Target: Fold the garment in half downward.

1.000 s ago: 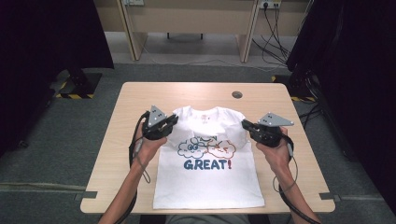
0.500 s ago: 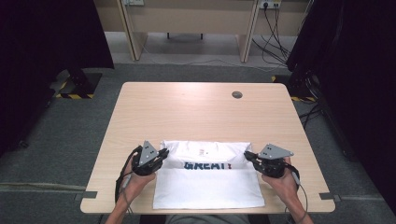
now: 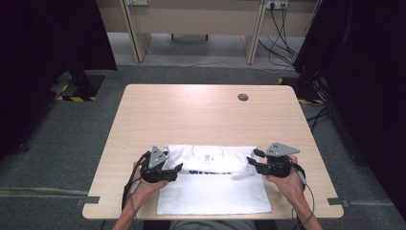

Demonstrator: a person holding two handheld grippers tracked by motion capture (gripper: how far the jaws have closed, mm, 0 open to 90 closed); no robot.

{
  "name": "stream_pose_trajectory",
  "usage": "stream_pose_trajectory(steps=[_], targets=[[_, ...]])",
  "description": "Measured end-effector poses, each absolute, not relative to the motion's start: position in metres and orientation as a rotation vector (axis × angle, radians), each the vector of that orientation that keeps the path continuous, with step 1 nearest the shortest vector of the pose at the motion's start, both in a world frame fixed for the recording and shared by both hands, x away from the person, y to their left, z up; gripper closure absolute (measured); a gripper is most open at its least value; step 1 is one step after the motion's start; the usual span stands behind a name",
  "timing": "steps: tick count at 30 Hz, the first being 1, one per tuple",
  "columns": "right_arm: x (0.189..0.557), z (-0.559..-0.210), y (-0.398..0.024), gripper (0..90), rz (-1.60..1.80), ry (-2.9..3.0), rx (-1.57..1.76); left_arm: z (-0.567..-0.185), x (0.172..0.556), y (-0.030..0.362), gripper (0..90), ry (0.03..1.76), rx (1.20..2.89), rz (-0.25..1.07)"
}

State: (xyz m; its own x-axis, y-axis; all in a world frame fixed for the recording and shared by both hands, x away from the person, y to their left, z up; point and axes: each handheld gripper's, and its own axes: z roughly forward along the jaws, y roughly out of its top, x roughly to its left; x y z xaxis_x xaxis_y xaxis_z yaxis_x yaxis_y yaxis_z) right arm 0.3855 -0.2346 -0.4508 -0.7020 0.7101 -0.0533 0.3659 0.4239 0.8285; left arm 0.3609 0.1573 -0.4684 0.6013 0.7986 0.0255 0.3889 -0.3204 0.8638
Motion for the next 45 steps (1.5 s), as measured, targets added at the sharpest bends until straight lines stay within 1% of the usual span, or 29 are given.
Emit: stream_pose_trajectory(steps=[2,5,8,9,10,14,15,17,20,23,27,33,37,41,45], targets=[[0.397,-0.453,-0.230,44.8,1.222,2.318,0.949,-0.471,0.371,0.152,24.8,0.948,1.925,0.516],[0.414,-0.462,-0.222,39.7,1.179,2.378,0.988,-0.478,0.387,0.147,24.5,0.961,1.943,0.465],[0.429,-0.476,-0.221,39.4,1.160,2.435,1.060,-0.487,0.398,0.152,25.9,1.009,1.957,0.368],[0.430,-0.478,-0.224,40.7,1.186,2.427,1.056,-0.487,0.400,0.155,26.8,1.033,1.939,0.339],[0.432,-0.478,-0.227,41.0,1.205,2.424,1.081,-0.487,0.400,0.157,27.9,1.030,1.939,0.328],[0.432,-0.476,-0.235,42.3,1.200,2.422,1.120,-0.487,0.400,0.158,29.2,1.017,1.957,0.337],[0.432,-0.475,-0.235,40.3,1.177,2.423,1.119,-0.487,0.400,0.158,29.1,1.016,1.957,0.338],[0.432,-0.473,-0.234,32.5,1.100,2.425,1.130,-0.487,0.399,0.157,28.5,1.013,1.963,0.343],[0.429,-0.468,-0.232,33.0,1.142,2.401,1.112,-0.485,0.398,0.153,22.0,1.009,1.962,0.357],[0.426,-0.466,-0.226,32.7,1.149,2.411,1.062,-0.481,0.395,0.149,18.0,0.995,1.958,0.383],[0.427,-0.472,-0.223,31.6,1.115,2.431,1.063,-0.477,0.393,0.146,15.7,0.966,1.946,0.426],[0.423,-0.468,-0.217,28.7,1.125,2.415,1.046,-0.484,0.399,0.140,12.8,0.990,1.975,0.419],[0.425,-0.476,-0.210,27.6,1.047,2.450,1.025,-0.487,0.401,0.137,14.1,1.001,2.022,0.390],[0.431,-0.474,-0.207,27.0,1.004,2.459,1.036,-0.486,0.410,0.138,15.2,1.026,2.009,0.375],[0.445,-0.472,-0.206,27.0,0.972,2.458,1.054,-0.486,0.420,0.136,15.2,1.038,2.001,0.372]])
